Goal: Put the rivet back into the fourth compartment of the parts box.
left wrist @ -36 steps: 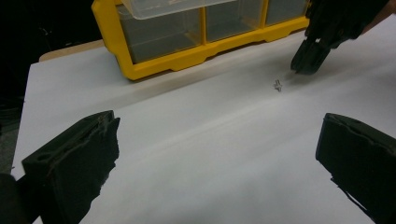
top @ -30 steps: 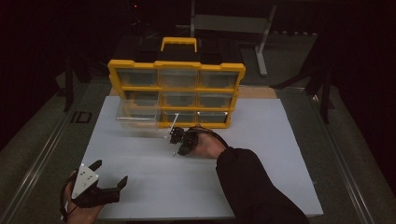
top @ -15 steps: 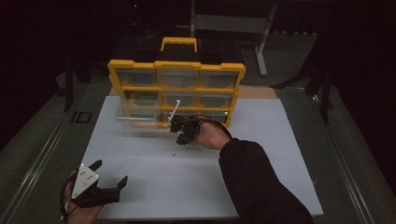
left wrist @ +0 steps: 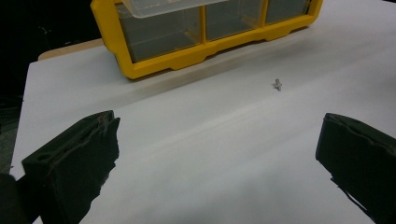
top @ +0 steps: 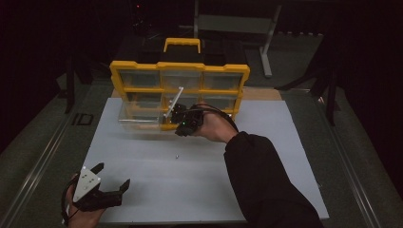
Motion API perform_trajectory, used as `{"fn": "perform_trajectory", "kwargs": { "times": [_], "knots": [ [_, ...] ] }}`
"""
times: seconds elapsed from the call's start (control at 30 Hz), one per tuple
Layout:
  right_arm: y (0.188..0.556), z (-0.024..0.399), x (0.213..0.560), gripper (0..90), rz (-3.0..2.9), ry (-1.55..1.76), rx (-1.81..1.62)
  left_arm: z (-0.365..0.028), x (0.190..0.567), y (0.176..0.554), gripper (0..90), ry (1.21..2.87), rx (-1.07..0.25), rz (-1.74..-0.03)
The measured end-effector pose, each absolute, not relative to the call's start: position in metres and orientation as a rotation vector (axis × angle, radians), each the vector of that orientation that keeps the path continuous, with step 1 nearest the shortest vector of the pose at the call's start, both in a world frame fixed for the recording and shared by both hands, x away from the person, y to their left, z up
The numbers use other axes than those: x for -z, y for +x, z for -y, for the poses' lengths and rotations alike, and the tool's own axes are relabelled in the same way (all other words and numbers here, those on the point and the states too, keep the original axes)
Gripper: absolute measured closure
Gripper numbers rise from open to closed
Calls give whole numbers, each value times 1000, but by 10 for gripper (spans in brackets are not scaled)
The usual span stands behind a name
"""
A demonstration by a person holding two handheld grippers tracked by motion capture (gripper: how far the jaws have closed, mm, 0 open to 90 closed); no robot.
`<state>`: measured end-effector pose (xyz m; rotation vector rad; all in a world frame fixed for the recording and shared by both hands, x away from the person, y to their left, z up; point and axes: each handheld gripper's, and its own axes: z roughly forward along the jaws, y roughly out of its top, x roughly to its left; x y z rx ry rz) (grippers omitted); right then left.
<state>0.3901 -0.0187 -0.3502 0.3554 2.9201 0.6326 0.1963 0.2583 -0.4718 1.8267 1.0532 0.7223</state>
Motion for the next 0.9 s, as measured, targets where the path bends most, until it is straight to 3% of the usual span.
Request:
{"fn": "perform_trajectory", "kwargs": {
  "times": [0.23, 0.9],
  "knots": [
    [390, 12, 327, 826, -2854, 338, -828, -258, 472, 196, 0, 1827, -720, -1055],
    [396, -13, 317, 830, -2652, 496, -1171, -259, 472, 196, 0, 1825, -719, -1055]
  ]
}}
